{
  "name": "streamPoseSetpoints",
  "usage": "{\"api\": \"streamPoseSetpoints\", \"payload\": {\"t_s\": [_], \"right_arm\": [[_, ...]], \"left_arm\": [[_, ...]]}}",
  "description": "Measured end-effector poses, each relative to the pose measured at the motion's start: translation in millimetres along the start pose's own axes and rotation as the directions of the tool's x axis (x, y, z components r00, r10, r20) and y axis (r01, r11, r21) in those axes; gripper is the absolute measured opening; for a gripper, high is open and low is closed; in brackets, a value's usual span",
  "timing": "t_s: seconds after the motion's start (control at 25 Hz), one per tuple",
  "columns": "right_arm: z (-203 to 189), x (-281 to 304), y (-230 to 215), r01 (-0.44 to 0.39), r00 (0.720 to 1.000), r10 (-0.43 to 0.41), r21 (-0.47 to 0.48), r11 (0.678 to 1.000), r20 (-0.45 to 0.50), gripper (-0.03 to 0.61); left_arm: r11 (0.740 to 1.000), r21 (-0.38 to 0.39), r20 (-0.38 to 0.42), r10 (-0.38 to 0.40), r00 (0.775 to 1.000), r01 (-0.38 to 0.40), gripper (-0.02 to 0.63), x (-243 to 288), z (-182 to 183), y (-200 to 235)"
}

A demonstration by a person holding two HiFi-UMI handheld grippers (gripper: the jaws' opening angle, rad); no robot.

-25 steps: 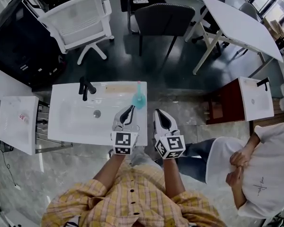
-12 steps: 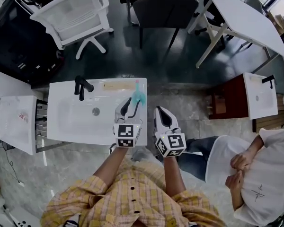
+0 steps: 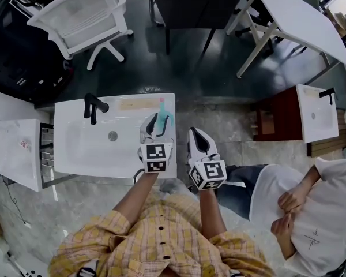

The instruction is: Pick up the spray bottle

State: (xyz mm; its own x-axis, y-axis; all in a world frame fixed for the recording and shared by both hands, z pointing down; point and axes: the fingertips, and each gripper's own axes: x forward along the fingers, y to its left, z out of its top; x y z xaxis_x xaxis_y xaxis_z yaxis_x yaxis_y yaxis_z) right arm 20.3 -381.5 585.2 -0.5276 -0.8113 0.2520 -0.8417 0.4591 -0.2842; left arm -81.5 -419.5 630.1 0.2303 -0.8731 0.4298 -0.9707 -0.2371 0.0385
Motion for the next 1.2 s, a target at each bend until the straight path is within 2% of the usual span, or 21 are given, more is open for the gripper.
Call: {"api": "streamPoseSetpoints", "payload": {"t_s": [0.36, 0.6, 1.2], "right_arm": [[-3.0, 6.5, -8.6, 0.007, 1.000, -0.007, -0.010, 1.000, -0.013, 0.002], [-1.7, 3.4, -16.6, 0.022, 1.000, -0.022, -0.012, 1.000, -0.011, 0.002], [7.7, -6.3, -17.3, 0.031, 0.999, -0.030, -0.013, 0.999, 0.013, 0.002]], "left_arm": [[0.999, -0.002, -0.043, 0.033, 0.999, -0.033, 0.139, 18.3, -11.1, 0.0], [0.998, 0.021, -0.048, 0.065, 0.997, -0.064, 0.081, 22.1, -12.8, 3.5], [0.999, 0.023, -0.031, 0.043, 0.999, -0.042, 0.081, 11.6, -4.1, 1.6]]}}
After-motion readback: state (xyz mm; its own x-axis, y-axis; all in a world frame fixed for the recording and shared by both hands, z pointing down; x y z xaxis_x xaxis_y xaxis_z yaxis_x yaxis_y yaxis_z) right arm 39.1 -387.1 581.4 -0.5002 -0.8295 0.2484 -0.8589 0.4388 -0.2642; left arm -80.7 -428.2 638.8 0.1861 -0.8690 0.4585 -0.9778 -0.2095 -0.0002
